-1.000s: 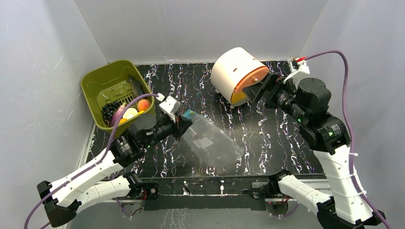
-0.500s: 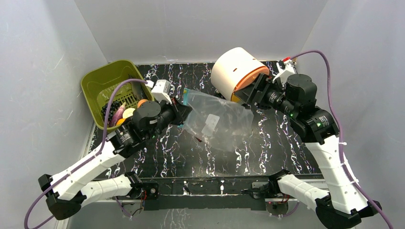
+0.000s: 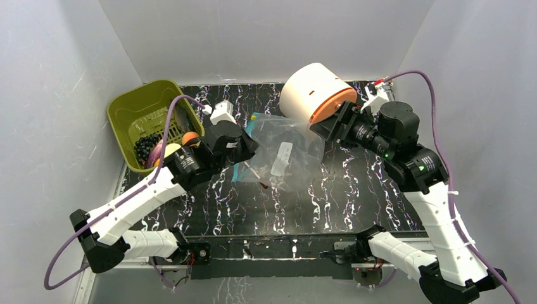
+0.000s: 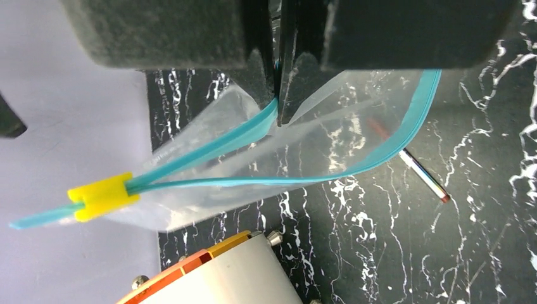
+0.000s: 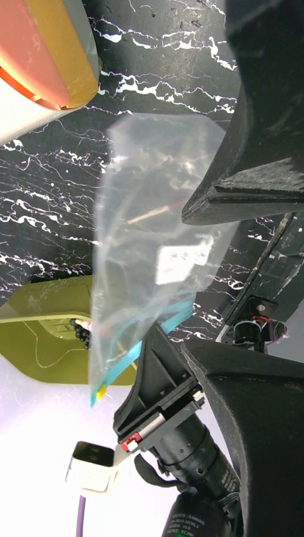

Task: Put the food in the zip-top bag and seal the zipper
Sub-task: Open the zipper of the food storage bag.

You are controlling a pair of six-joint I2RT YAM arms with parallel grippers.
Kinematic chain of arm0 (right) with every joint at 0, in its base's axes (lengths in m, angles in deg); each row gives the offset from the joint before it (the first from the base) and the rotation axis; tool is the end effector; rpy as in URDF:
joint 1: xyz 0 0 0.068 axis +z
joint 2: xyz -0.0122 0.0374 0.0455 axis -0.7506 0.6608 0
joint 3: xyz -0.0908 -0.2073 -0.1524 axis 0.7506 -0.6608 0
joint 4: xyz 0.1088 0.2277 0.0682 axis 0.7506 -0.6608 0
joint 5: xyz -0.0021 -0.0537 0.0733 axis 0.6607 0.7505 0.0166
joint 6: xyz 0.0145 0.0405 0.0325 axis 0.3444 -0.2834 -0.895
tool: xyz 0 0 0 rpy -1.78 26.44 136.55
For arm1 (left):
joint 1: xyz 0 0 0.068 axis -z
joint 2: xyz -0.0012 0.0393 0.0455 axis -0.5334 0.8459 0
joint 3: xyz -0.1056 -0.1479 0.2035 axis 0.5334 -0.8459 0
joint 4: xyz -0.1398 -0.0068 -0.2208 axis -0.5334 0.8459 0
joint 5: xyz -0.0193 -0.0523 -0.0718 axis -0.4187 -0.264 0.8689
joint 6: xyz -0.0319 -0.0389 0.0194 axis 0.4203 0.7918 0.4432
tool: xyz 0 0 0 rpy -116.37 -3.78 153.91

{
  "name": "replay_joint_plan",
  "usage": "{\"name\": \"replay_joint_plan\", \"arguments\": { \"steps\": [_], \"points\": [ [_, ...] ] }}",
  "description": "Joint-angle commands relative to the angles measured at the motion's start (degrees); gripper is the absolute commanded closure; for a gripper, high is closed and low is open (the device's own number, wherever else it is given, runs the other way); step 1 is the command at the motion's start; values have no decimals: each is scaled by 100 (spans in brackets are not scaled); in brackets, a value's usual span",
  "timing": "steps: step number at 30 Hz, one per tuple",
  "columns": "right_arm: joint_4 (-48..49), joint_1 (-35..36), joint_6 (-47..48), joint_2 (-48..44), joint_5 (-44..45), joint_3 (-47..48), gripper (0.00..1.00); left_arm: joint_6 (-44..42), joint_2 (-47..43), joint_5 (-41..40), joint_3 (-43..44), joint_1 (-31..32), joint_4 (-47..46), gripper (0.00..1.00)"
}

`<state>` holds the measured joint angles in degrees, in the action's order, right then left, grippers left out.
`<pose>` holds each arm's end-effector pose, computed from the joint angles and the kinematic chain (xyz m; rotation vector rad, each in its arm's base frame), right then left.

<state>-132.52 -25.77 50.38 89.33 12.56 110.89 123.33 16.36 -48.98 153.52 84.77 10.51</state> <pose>0.1513 0.0731 0.4428 0.0979 2.0248 0.9304 0.1648 -0.1927 0.3923 -0.2499 2.0243 -0.7967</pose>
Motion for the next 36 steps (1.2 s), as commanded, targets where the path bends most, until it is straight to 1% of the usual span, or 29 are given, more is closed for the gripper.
{"name": "replay_joint_plan", "arguments": {
  "steps": [1,4,7,9,11,14,17,20,22,27,32,36],
  "points": [
    [294,13,-80,-211,52,-92,36,861,88,-152,315,-73,68,100],
    [200,13,-2,-195,249,60,36,1216,207,-157,331,-109,91,100],
    [222,15,20,-123,92,164,37,1634,288,-130,296,-170,116,100],
    [277,13,9,-93,-29,12,38,1909,300,-117,243,-187,37,100],
    [373,15,-41,-106,-72,-261,39,1964,301,-59,201,-187,-113,100],
    [607,30,-70,-172,-104,-610,44,2064,277,-60,227,-187,-159,100],
    [694,106,-26,-172,-21,-812,48,2585,268,-166,296,-186,102,100],
    [876,298,-83,-123,27,-994,49,2944,345,-180,478,-188,448,100],
    [989,592,-112,-41,163,-1049,49,3021,361,-101,488,-190,463,100],
    [1141,1623,45,274,954,-891,48,3004,247,45,360,-186,225,100],
    [1275,2632,217,698,1540,-707,48,3015,275,70,436,-188,431,100],
    [1128,3334,321,1228,2212,-509,48,3055,263,161,439,-187,515,100]
  ]
}}
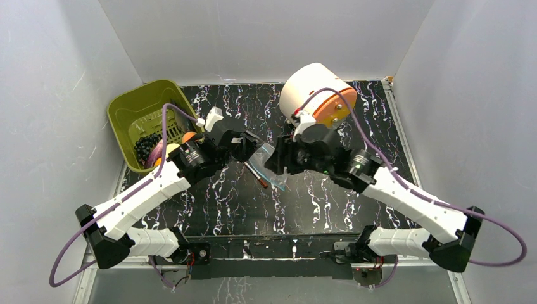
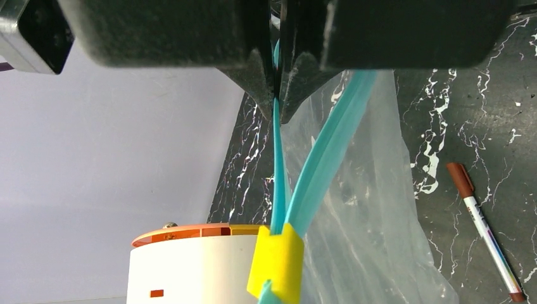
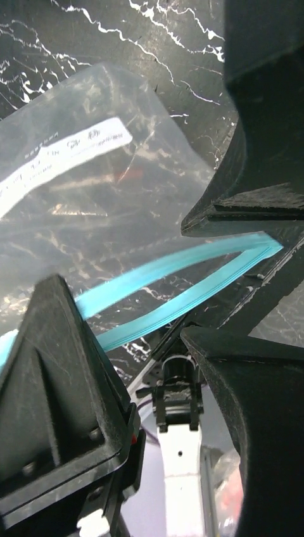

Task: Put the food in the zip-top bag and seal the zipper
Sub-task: Open the zipper of the food storage bag.

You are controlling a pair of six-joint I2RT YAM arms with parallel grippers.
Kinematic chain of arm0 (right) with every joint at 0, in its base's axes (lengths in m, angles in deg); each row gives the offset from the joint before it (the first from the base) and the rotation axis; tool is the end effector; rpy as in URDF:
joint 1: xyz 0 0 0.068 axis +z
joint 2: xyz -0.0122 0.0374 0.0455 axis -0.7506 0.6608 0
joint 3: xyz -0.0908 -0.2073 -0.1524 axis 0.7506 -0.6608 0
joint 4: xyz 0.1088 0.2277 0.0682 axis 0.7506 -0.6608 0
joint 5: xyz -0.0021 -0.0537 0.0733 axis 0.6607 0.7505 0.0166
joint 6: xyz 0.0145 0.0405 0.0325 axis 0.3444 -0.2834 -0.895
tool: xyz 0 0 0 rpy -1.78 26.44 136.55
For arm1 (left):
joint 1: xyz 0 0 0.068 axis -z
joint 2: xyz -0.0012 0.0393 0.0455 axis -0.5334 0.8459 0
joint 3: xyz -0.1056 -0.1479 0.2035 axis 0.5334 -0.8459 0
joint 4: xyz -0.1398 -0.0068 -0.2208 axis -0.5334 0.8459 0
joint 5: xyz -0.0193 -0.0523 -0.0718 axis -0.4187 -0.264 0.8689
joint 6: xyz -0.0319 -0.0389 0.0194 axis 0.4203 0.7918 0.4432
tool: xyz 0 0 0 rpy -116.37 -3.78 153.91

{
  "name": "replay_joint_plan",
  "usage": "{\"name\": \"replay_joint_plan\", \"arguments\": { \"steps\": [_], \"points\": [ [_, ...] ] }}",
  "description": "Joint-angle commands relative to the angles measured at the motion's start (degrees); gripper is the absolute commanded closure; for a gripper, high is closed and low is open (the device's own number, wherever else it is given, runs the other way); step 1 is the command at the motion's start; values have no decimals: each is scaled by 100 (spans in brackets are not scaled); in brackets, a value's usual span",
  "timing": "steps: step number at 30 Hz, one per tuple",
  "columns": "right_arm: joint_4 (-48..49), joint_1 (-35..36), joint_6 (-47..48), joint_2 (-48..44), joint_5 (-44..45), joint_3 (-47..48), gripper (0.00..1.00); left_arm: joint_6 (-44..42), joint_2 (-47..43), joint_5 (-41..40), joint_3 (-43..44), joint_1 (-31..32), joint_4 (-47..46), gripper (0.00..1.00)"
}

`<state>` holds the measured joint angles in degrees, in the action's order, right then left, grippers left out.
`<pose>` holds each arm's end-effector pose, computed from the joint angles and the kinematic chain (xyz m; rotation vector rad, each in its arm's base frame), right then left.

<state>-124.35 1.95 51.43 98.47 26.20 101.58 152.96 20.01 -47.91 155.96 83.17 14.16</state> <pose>0.1487 0.1811 0.3752 -0.2656 2.2227 0.8940 0.1782 -0.1989 0.3851 -0.8131 2.0468 -1.0228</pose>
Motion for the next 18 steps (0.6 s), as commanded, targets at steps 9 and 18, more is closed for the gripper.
{"name": "replay_joint_plan", "arguments": {
  "steps": [9,18],
  "points": [
    [177,900,142,479,1883,576,86,-76,-305,-136,205,-31,538,100],
    [334,900,-199,-12,2128,227,100,-2028,-1134,101,-474,-26,-281,33]
  ]
}}
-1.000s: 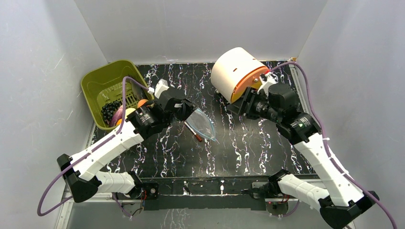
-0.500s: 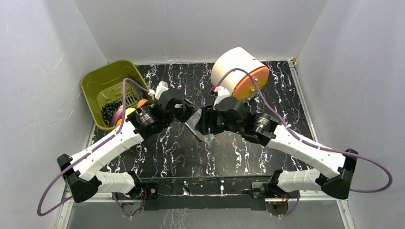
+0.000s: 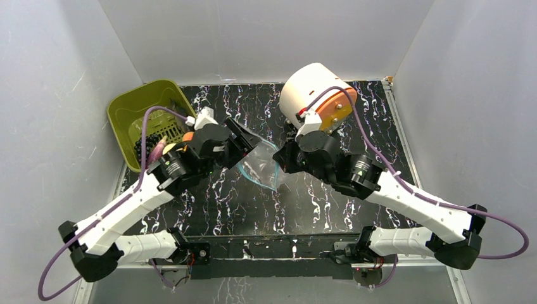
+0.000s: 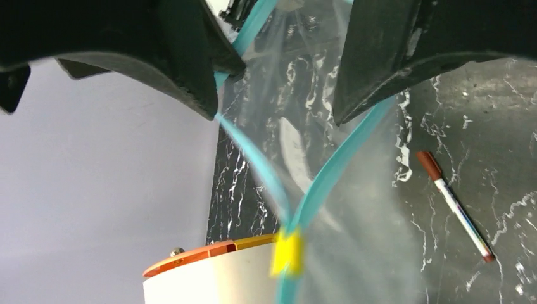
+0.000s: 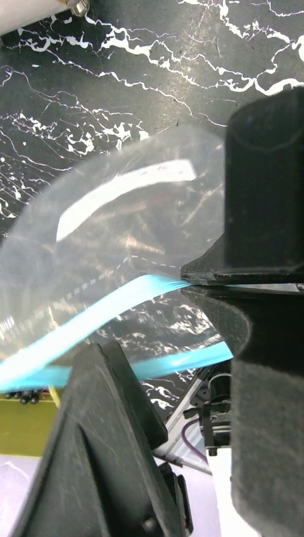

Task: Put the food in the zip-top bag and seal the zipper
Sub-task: Open the zipper of the food storage bag.

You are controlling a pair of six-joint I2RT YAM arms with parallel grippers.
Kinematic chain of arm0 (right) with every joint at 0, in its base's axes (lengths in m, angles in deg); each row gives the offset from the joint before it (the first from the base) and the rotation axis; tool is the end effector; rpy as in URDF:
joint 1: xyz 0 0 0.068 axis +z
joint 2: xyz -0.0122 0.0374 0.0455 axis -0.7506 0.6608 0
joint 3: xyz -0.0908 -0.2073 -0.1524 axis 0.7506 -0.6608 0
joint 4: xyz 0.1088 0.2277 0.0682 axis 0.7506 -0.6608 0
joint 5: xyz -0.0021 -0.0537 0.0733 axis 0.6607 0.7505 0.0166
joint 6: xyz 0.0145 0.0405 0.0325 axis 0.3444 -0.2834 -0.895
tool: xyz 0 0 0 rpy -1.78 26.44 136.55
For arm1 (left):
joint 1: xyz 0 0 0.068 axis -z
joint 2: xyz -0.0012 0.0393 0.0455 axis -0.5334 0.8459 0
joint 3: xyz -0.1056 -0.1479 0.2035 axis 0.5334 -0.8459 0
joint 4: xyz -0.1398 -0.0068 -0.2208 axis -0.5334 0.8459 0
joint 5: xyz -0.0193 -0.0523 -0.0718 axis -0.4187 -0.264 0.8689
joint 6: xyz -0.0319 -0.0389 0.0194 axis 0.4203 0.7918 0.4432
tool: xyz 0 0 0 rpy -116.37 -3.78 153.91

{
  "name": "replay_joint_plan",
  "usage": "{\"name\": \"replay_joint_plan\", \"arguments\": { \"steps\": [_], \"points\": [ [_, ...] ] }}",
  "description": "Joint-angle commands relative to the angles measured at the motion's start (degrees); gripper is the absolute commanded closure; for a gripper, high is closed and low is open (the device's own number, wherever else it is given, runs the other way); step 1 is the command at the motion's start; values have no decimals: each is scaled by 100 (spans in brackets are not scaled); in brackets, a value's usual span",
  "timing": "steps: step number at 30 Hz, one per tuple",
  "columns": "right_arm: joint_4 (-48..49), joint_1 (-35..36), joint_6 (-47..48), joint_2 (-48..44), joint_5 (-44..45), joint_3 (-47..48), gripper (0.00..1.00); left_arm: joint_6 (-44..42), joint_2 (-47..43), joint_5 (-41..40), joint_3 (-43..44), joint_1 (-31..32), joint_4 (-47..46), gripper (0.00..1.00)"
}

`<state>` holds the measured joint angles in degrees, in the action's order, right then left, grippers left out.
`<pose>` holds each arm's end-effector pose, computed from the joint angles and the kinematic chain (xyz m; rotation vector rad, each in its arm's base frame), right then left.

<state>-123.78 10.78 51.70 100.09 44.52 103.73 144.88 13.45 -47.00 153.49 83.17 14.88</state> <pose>0.1315 0.2008 0.3833 -0.2212 2.1189 0.7021 0.1584 -0.1754 0.3959 -0.6516 2.0337 -1.0114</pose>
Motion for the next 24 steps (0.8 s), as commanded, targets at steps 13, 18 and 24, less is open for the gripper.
{"name": "replay_joint_plan", "arguments": {
  "steps": [13,18,24],
  "points": [
    [442,15,-450,-259,340,-188,100,-2132,-444,-32,-455,-22,-183,30],
    [489,17,-535,-274,192,-321,100,-2434,-59,-181,-438,-28,-387,37],
    [312,16,-669,-280,280,-392,93,-2711,-119,-149,-516,-24,-672,100]
  ]
}}
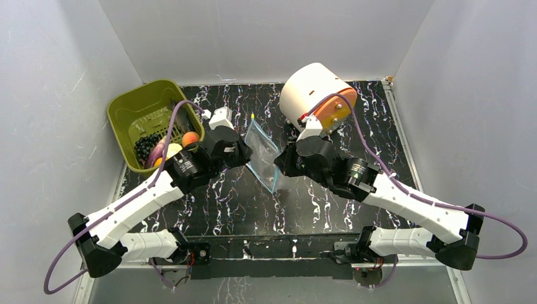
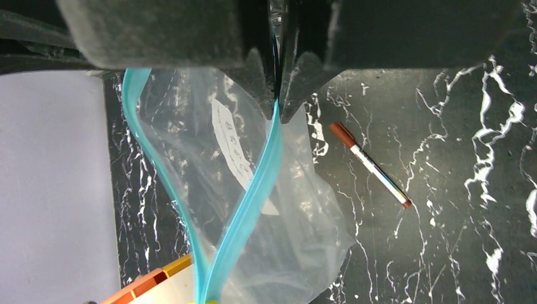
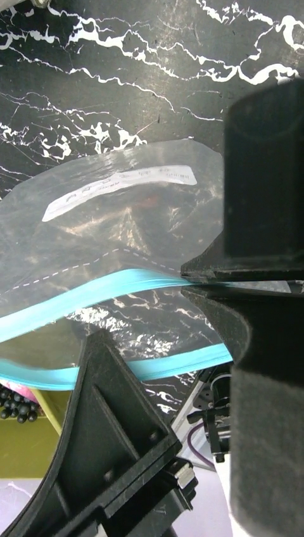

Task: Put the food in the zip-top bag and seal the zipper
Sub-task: Open the zipper of the food storage bag.

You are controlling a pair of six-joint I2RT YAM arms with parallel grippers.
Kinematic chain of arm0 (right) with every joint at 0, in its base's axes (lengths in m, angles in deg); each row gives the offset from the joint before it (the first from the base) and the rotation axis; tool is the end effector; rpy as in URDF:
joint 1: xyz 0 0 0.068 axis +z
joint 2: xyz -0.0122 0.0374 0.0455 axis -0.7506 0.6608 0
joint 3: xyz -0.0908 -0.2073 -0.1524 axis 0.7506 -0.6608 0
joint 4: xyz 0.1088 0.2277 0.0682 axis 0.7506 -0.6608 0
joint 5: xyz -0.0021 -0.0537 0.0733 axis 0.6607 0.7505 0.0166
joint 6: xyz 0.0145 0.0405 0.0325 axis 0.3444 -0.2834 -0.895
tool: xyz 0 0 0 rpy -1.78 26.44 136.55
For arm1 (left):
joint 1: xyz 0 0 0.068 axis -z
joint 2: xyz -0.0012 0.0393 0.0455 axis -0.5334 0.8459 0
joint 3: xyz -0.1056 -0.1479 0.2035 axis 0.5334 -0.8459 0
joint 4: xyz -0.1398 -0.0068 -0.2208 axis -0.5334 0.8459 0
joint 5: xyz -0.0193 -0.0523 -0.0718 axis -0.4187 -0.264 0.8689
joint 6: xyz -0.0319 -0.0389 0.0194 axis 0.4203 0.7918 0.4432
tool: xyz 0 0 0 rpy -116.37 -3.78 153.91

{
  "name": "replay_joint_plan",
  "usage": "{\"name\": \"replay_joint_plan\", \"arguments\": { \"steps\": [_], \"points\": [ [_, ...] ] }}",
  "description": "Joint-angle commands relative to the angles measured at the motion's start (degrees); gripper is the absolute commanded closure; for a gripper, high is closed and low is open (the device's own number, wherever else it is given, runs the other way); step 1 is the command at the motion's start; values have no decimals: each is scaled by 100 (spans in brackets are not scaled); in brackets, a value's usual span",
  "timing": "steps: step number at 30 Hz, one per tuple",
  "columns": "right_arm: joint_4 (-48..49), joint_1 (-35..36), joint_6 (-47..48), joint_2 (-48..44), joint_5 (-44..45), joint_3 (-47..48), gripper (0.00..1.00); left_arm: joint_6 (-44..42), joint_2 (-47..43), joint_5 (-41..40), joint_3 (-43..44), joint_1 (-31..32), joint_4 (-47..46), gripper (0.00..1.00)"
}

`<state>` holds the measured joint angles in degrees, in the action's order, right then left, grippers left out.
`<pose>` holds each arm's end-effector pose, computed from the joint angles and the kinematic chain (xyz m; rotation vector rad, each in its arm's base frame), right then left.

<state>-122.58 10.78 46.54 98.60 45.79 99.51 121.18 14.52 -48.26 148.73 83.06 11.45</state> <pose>0.1301 0.1969 0.3665 -0.1194 2.1530 0.7139 0.1658 -0.1826 0.3697 -0.2208 2.0790 -0.7115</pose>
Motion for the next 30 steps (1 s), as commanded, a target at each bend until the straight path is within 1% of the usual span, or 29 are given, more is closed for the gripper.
{"name": "replay_joint_plan", "arguments": {
  "steps": [1,3,4,7,11,13,14,17,18,20,22,25,27,28,30],
  "points": [
    [137,17,-171,-118,228,78,86,-373,-273,42,-73,-13,-383,100],
    [47,17,-171,-49,346,247,74,-462,-331,187,-137,-17,-482,100],
    [21,17,-140,3,386,326,71,-483,-352,250,-156,-20,-509,100],
    [-47,15,-22,237,442,596,68,-532,-413,462,-235,-12,-645,100],
    [-133,16,76,518,488,804,68,-526,-524,586,-366,-13,-789,100],
    [-125,17,98,551,541,801,72,-548,-556,593,-391,-12,-790,100],
    [-145,17,118,556,609,791,76,-564,-574,598,-392,-19,-771,100],
    [-554,6,157,540,1156,877,97,-782,-606,619,-284,-18,-511,100],
    [-825,8,107,511,1476,953,100,-970,-599,649,-181,-20,-305,100],
    [-1329,-21,-7,399,2000,1079,100,-1294,-547,643,98,-18,200,100],
    [-1663,-44,-100,225,2292,1142,100,-1339,-470,384,220,-20,653,100],
    [-1802,-44,-219,-10,2316,1077,100,-1335,-358,120,302,-12,1063,100],
    [-1540,-44,-137,-139,2061,907,100,-1332,-319,232,311,-15,1050,100],
    [-1358,-44,-52,-193,1875,796,100,-1361,-336,380,289,-19,927,99],
    [-1097,-44,17,-265,1548,639,100,-1424,-356,682,239,-14,651,86]
  ]
}}
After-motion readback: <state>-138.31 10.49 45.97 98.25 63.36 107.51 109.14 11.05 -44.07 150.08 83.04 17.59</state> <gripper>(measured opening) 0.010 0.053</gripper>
